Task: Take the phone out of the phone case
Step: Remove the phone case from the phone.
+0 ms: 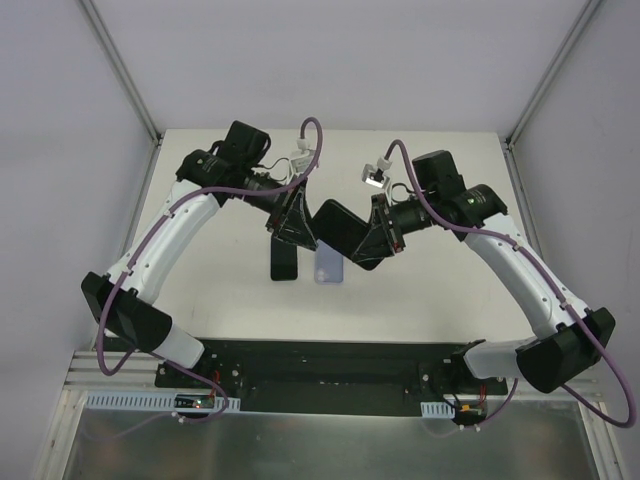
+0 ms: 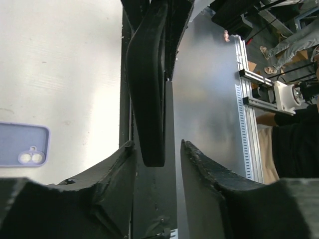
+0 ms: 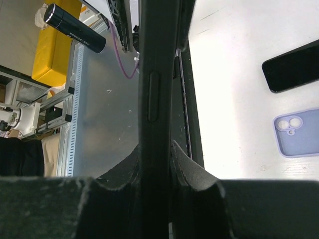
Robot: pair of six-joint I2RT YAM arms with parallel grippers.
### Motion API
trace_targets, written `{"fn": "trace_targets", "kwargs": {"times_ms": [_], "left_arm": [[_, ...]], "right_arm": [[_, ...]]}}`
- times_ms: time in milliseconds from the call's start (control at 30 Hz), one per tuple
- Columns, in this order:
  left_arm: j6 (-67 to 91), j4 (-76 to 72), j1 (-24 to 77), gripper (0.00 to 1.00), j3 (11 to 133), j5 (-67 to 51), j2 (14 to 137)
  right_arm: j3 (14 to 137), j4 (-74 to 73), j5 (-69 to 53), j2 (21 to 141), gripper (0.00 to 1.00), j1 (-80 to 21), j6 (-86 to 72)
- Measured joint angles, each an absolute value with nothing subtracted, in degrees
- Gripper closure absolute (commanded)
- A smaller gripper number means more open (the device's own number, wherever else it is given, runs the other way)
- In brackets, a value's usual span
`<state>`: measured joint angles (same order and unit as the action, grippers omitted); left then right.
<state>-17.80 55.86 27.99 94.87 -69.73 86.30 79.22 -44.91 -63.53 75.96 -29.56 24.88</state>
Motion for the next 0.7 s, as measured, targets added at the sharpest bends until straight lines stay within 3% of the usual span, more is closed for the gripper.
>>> {"fn": "trace_targets", "kwargs": {"times_ms": [167,267,700], "left_arm": [[-16.84,55.72,27.66,0.80,94.89,-71.61,86.37],[-16.71,55.75,27.62,1.00,94.89,-71.99,86.67],[-22.26,57.47,28.82,1.00,96.51,-72.82,87.85]], "right_arm": [[79.22,-45.56,-63.31,75.96,1.00,-29.56,25.74],[79.22,-45.56,-63.44,75.96,1.00,-29.63,25.87],[78.30,-45.10,-66.63,76.36,1.00,-28.97,23.51]]}}
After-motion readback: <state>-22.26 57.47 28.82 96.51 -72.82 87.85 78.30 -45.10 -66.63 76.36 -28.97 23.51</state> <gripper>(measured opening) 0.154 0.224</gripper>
